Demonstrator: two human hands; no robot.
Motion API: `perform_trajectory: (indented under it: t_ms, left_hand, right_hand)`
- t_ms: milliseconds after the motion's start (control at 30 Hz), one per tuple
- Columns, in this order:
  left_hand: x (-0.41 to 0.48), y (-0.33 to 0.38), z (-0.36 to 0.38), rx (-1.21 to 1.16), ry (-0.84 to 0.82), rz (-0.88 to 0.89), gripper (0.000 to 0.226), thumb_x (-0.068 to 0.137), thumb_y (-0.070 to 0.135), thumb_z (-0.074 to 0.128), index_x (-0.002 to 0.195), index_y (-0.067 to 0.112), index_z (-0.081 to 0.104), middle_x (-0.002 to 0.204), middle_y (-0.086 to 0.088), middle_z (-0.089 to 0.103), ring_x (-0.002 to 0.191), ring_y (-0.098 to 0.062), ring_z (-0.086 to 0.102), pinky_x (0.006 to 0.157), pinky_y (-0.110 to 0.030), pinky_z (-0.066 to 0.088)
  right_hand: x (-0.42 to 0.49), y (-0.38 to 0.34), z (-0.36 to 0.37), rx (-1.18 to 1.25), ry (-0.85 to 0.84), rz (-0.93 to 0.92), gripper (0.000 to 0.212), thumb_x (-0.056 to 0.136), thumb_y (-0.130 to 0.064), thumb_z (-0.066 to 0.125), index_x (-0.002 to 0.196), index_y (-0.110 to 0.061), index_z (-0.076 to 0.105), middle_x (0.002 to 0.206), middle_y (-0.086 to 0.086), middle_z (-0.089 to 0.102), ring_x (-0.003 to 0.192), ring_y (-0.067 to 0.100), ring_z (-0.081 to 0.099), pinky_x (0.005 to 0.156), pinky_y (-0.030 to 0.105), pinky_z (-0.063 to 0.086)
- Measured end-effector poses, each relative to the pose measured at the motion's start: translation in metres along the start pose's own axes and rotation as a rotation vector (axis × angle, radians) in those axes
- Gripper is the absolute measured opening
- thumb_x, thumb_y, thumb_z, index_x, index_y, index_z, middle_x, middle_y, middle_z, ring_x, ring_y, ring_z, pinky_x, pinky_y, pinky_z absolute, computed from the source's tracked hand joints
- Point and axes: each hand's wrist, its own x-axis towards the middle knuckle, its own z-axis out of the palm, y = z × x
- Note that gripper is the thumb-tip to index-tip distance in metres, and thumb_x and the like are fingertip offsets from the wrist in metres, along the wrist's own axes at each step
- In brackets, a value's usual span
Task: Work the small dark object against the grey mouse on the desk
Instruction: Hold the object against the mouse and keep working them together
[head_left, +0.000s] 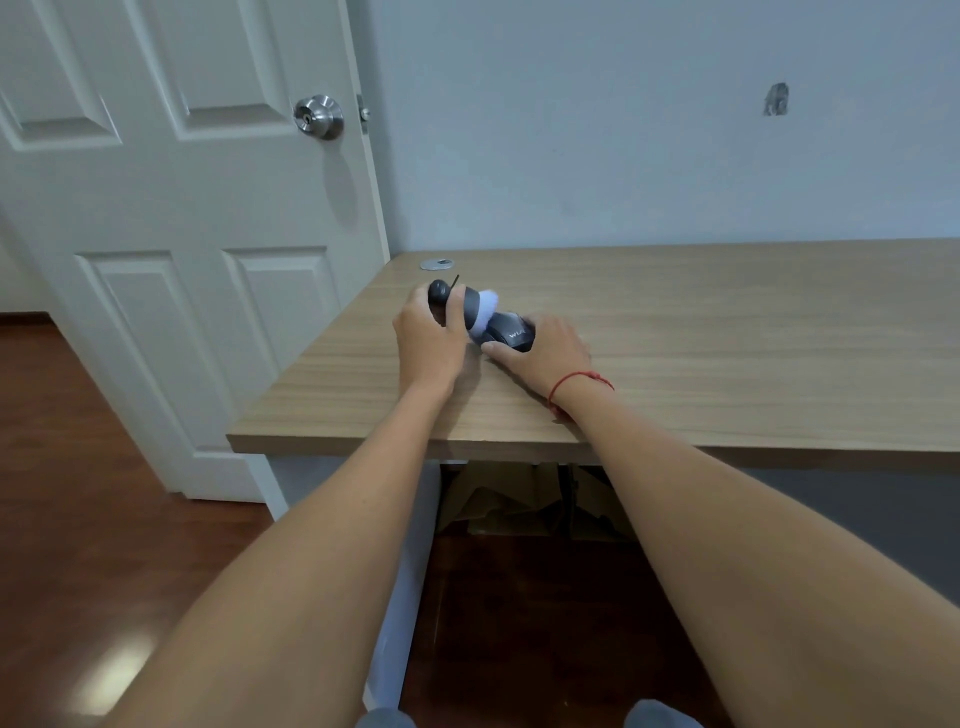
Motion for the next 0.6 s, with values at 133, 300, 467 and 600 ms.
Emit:
perform_trajectory:
  t_ms: [133,300,467,600]
  left_hand:
    - [-0.002,-0.001,-0.001,0.146,-0.005,-0.036,0.022,0.095,0.026,0.053,0.082,0.007,0.053,0.080,-0.009,0.059,0.076,-0.023,0.049,0.068,-0.027,0.035]
    - [-0.003,0.006,-0.003,-0.014,0.074,0.033,0.026,0.094,0.028,0.055,0.091,0.003,0.059,0.081,-0.009,0.063,0.076,-0.026,0.058,0.074,-0.036,0.050]
    - [-0.005,0.001,0.000,0.133,-0.028,0.040,0.023,0.093,0.024,0.055,0.083,0.004,0.053,0.076,-0.010,0.056,0.076,-0.030,0.056,0.068,-0.033,0.042]
    - [-0.005,0.004,-0.002,0.034,-0.007,0.065,0.022,0.093,0.027,0.056,0.087,0.006,0.056,0.078,-0.004,0.058,0.076,-0.023,0.057,0.072,-0.032,0.048]
  right_hand:
    - [0.000,0.000,-0.001,0.072,-0.007,-0.080,0.046,0.084,-0.038,0.068,0.121,-0.012,0.058,0.115,0.008,0.065,0.108,0.026,0.059,0.093,0.037,0.048]
    - [0.000,-0.001,0.001,0.126,0.018,-0.154,0.055,0.078,-0.022,0.075,0.128,-0.010,0.055,0.122,0.011,0.061,0.112,0.027,0.056,0.088,0.027,0.039]
    - [-0.003,0.000,-0.009,0.301,0.048,-0.126,0.064,0.073,-0.009,0.079,0.132,-0.010,0.055,0.127,0.009,0.061,0.111,0.020,0.057,0.093,0.022,0.041]
    - [-0.005,0.001,-0.011,0.348,0.015,-0.125,0.060,0.078,-0.010,0.075,0.134,-0.012,0.053,0.130,0.008,0.060,0.116,0.020,0.055,0.091,0.019,0.036]
